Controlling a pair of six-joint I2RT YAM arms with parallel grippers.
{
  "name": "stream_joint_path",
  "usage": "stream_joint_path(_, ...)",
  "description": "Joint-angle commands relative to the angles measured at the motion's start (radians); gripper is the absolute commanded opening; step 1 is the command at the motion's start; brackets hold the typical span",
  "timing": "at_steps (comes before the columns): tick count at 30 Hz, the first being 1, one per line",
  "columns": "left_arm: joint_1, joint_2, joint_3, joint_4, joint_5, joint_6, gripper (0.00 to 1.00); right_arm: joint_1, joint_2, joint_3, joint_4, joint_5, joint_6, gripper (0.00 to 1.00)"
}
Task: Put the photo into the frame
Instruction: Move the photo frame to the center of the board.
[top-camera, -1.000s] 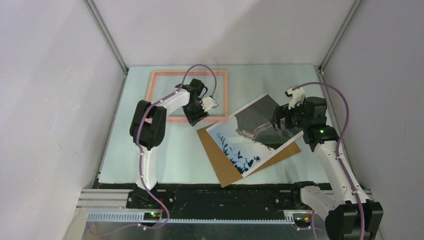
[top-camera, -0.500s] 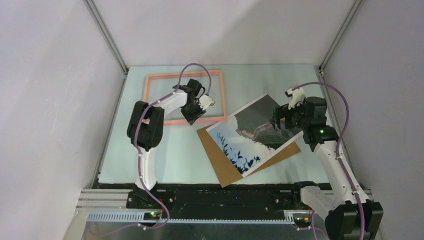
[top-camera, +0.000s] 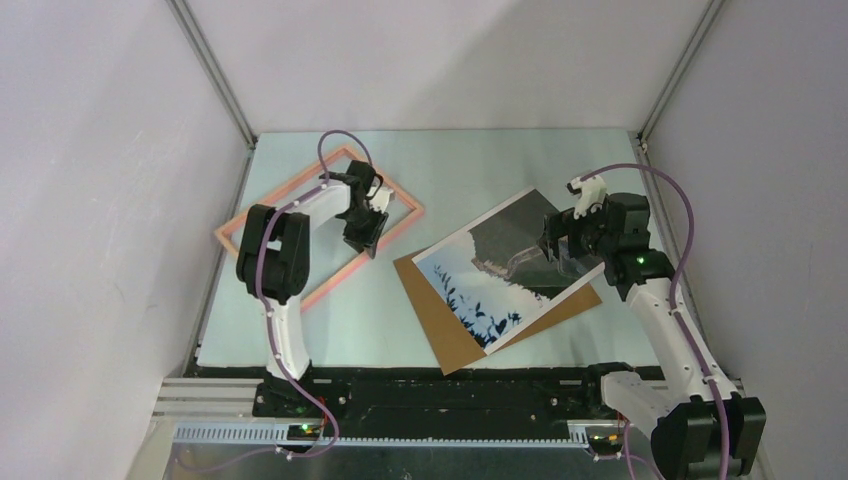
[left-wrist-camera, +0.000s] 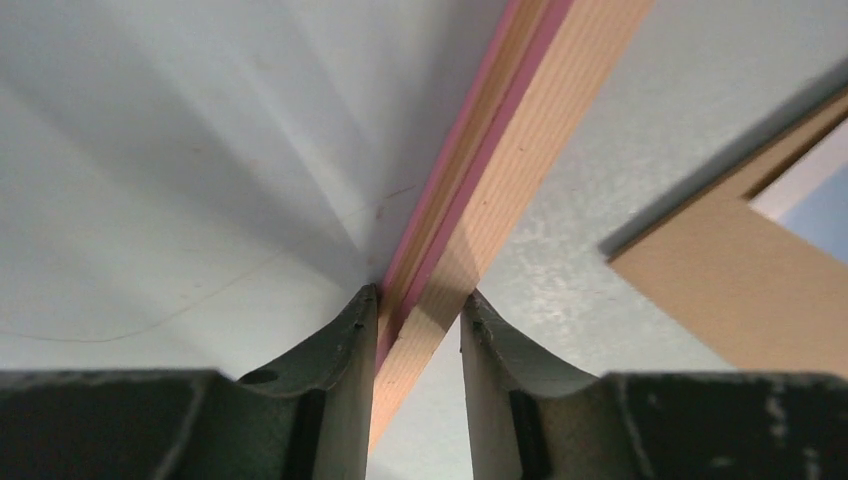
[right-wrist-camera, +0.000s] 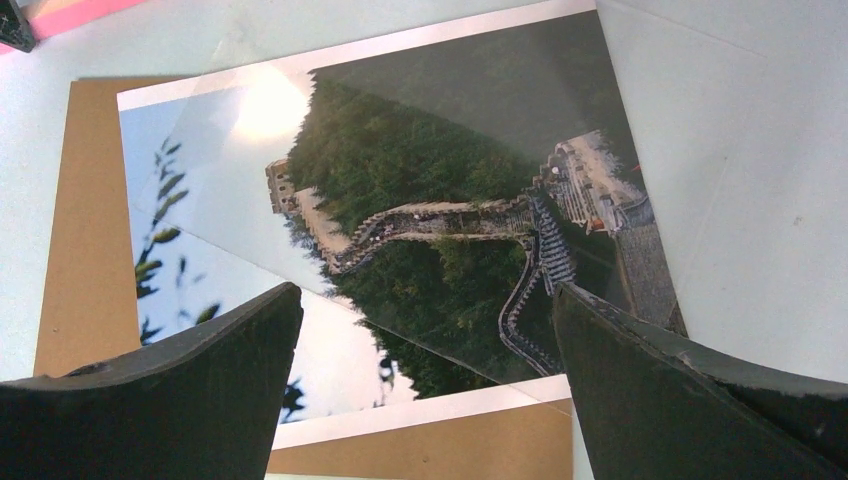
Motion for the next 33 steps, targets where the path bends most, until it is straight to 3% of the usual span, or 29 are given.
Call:
stream_joint_path(1, -0.007, -0.03, 0.004, -0.012, 0.162, -0.234, 0.0, 0.005, 0.009, 0.006, 0.004, -0.006, -0.015, 1.0)
stream_joint_path(6, -0.006, 0.028, 0.091, -0.01, 0.285, -0.373, 0.0, 0.004, 0.017, 0.005, 0.005, -0.011, -0.022, 1.0)
stream_joint_path(17, -0.002, 0.137, 0.194, 0.069, 0.415, -0.655, 0.0, 0.007, 0.046, 0.005, 0.009, -0.016, -0.032, 1.0)
stream_joint_path(24, -0.004, 0.113, 0.139, 0.225, 0.413, -0.792, 0.02, 0.012, 0.053, 0.006, 0.012, -0.021, -0.033, 1.0)
stream_joint_path(33, -0.027, 0.112, 0.128, 0.301, 0.395, -0.858, 0.16, 0.031, 0.073, 0.005, 0.014, -0.01, -0.042, 1.0)
